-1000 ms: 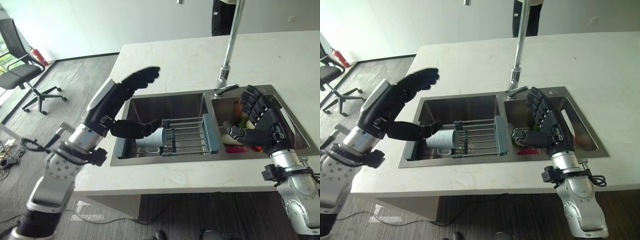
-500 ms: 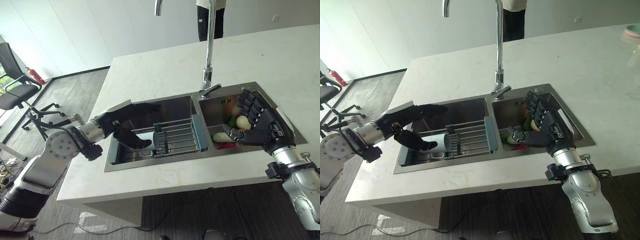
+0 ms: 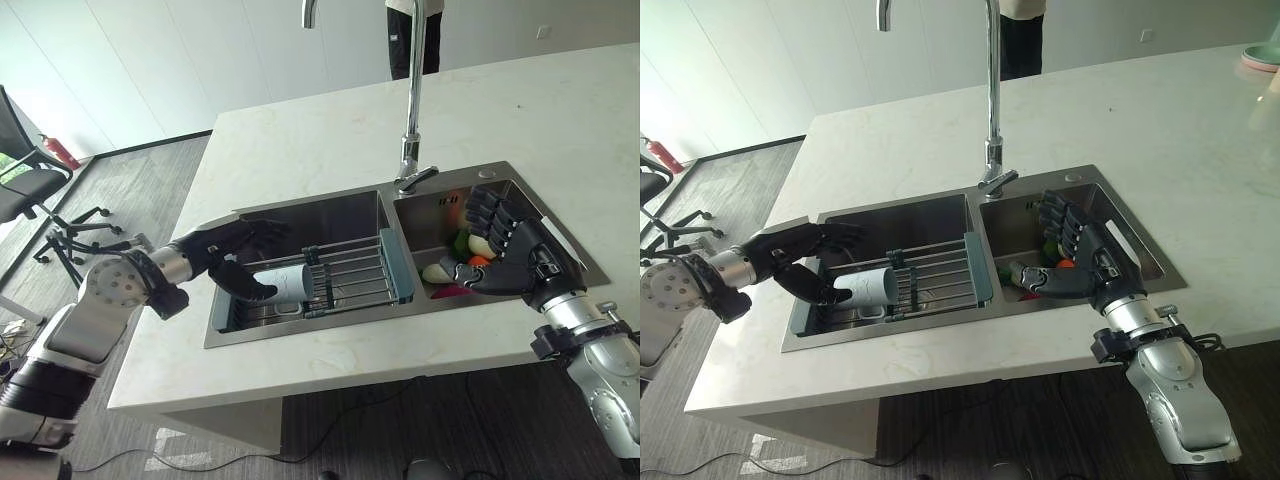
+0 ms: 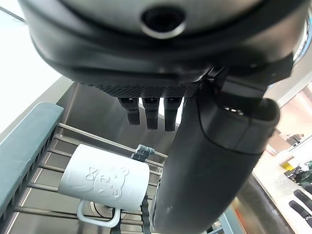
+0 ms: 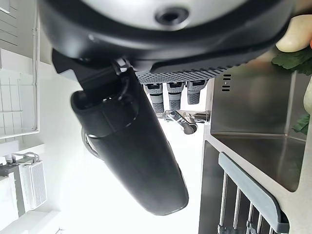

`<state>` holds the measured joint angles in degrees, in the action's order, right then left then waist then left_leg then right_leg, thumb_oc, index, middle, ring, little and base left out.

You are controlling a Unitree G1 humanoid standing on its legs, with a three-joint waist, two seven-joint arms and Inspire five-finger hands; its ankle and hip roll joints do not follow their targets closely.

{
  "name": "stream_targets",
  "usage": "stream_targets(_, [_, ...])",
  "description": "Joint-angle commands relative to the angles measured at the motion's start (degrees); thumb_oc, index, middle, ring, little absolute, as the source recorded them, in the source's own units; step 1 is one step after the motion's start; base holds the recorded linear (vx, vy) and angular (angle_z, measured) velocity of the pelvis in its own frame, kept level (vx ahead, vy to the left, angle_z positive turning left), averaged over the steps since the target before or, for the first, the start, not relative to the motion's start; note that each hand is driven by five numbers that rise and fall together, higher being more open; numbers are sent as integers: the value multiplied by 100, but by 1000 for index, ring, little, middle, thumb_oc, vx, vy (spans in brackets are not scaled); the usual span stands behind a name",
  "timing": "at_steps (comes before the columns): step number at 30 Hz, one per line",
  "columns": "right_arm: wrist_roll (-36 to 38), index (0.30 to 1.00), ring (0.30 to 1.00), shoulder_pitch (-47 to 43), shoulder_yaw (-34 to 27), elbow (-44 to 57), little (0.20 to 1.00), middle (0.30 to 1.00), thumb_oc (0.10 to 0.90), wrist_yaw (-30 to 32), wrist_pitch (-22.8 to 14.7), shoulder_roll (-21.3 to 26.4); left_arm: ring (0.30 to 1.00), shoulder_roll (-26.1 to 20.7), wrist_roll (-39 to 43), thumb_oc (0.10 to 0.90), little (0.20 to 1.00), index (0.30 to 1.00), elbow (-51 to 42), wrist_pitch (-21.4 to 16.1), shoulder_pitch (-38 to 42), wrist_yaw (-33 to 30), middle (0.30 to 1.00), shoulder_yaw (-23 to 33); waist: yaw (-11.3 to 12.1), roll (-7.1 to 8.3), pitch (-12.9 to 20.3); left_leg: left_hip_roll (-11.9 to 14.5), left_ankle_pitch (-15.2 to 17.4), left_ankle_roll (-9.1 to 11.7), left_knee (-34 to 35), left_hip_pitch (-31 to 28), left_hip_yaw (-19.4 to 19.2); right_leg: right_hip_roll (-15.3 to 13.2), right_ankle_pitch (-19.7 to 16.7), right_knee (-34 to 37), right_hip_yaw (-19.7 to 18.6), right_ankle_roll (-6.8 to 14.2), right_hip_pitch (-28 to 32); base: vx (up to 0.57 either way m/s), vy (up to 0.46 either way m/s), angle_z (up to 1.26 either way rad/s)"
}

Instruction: Place the dishes in the dishwasher.

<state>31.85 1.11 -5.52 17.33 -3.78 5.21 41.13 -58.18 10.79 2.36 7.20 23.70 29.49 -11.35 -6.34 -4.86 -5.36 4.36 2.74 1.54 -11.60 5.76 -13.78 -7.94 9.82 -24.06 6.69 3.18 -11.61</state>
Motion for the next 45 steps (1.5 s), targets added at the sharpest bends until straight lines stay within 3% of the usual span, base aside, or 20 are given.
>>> stream_targets(1, [176, 900, 900, -904, -204, 317, 900, 900, 800, -76, -562, 216, 900, -482, -174, 800, 900, 900, -7, -438, 905, -316, 900, 228, -117, 121, 362, 226, 1089, 191, -559, -198, 89, 43, -33, 687, -3, 595, 516, -23, 18, -3])
stream_targets(15, [100, 900, 900, -914, -233, 241, 900, 900, 800, -212, -593, 190, 900, -272, -867, 800, 900, 900, 510, -714, 979, -355, 900, 48, -170, 192, 402, 234, 1110, 163, -559, -210, 18, 77, -4, 687, -6, 562, 540, -16, 10, -7])
stream_targets(45, [-104, 900, 900, -769, -319, 119, 900, 900, 800, -389, -618, 154, 900, -8, -1223, 800, 900, 900, 1539, -755, 1047, -195, 900, -287, -397, 170, 374, 260, 1166, 133, -559, -318, -169, 132, -18, 687, -187, 584, 523, 7, 1, -2])
